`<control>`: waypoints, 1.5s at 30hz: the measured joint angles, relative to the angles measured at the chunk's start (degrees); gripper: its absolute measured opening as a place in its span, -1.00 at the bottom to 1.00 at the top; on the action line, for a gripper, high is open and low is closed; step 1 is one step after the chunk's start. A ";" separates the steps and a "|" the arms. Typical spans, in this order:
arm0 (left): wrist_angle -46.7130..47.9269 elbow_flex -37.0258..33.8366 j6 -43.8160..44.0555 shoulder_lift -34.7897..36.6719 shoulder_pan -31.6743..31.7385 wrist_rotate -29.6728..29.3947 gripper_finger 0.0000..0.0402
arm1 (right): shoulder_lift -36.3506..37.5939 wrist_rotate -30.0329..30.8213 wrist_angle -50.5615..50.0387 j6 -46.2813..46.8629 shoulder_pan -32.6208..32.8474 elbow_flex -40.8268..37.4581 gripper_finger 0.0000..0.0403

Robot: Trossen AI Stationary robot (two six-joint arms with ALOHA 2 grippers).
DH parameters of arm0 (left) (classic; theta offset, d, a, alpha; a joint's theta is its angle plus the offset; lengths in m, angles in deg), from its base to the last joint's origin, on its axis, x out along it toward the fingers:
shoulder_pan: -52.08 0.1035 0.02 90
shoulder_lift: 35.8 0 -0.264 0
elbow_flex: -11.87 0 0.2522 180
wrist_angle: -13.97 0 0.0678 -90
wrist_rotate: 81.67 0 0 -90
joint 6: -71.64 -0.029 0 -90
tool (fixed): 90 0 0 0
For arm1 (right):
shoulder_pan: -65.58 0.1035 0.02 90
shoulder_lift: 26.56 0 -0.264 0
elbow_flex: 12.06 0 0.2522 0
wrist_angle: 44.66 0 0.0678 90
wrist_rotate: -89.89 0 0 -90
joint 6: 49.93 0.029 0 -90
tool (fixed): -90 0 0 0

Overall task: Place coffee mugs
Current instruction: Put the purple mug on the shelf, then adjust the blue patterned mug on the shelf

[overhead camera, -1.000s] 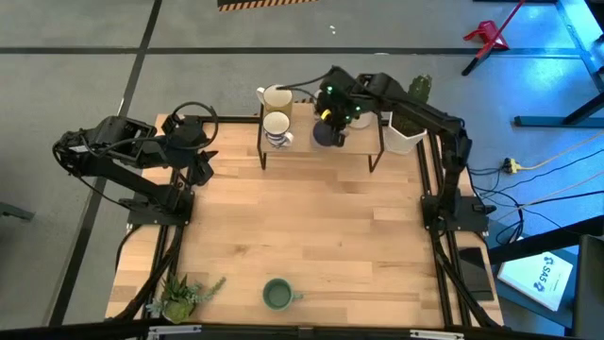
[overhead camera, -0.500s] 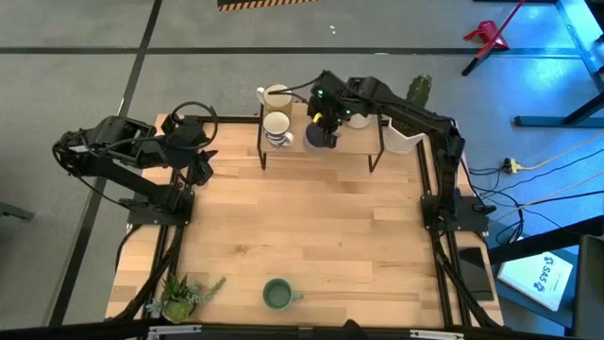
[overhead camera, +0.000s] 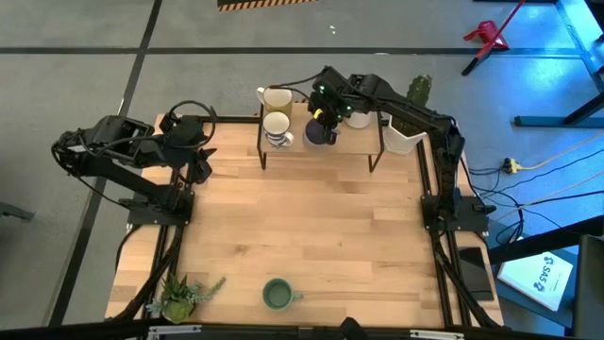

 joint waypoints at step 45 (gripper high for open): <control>-0.07 0.00 0.40 2.81 0.00 -1.51 -0.09 | 0.04 16.78 -10.38 -7.74 -9.29 7.66 -0.91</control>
